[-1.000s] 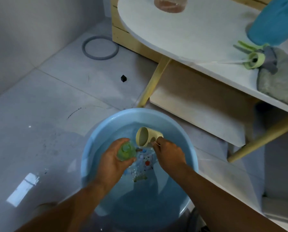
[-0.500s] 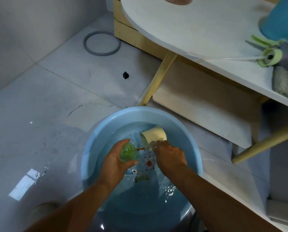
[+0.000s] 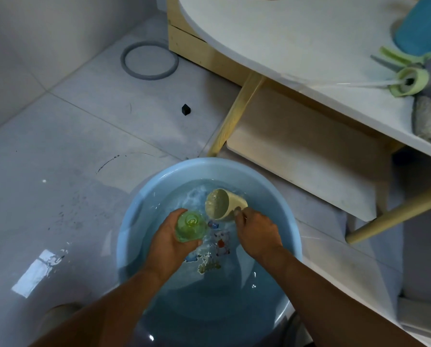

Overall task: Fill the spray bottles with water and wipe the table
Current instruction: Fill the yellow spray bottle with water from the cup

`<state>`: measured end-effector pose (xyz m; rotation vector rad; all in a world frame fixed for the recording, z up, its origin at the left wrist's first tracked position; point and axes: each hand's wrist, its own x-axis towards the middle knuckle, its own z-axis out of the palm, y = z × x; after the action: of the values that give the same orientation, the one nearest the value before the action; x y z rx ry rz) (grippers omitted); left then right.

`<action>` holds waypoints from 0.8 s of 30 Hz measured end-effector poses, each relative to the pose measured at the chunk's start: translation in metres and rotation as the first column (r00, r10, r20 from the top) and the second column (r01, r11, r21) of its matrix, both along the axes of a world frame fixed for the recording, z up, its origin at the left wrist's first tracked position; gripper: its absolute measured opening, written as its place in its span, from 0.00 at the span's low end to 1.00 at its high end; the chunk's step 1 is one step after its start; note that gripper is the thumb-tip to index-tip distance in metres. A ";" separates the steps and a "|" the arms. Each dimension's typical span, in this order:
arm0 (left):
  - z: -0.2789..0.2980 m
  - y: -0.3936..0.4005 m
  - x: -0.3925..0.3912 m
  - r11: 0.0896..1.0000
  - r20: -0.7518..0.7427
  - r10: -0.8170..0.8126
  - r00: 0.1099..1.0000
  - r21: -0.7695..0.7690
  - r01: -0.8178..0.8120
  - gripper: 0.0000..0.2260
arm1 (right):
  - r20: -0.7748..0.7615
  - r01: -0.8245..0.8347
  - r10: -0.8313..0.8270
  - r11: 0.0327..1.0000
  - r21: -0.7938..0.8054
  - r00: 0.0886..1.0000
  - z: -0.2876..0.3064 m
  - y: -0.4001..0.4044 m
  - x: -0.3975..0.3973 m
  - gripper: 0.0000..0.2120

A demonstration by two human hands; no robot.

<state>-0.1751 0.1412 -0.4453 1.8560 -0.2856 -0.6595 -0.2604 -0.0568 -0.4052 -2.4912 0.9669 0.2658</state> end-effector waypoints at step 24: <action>0.162 0.018 0.016 0.939 0.225 -0.318 0.921 -0.055 0.338 0.30 | 0.431 0.033 -0.288 0.860 0.510 0.855 0.229 -0.020 -0.023 0.19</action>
<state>-0.1596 0.1591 -0.2836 1.8058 -0.7707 -0.6604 -0.2837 -0.0770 -0.1759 -1.8544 0.7681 -0.1718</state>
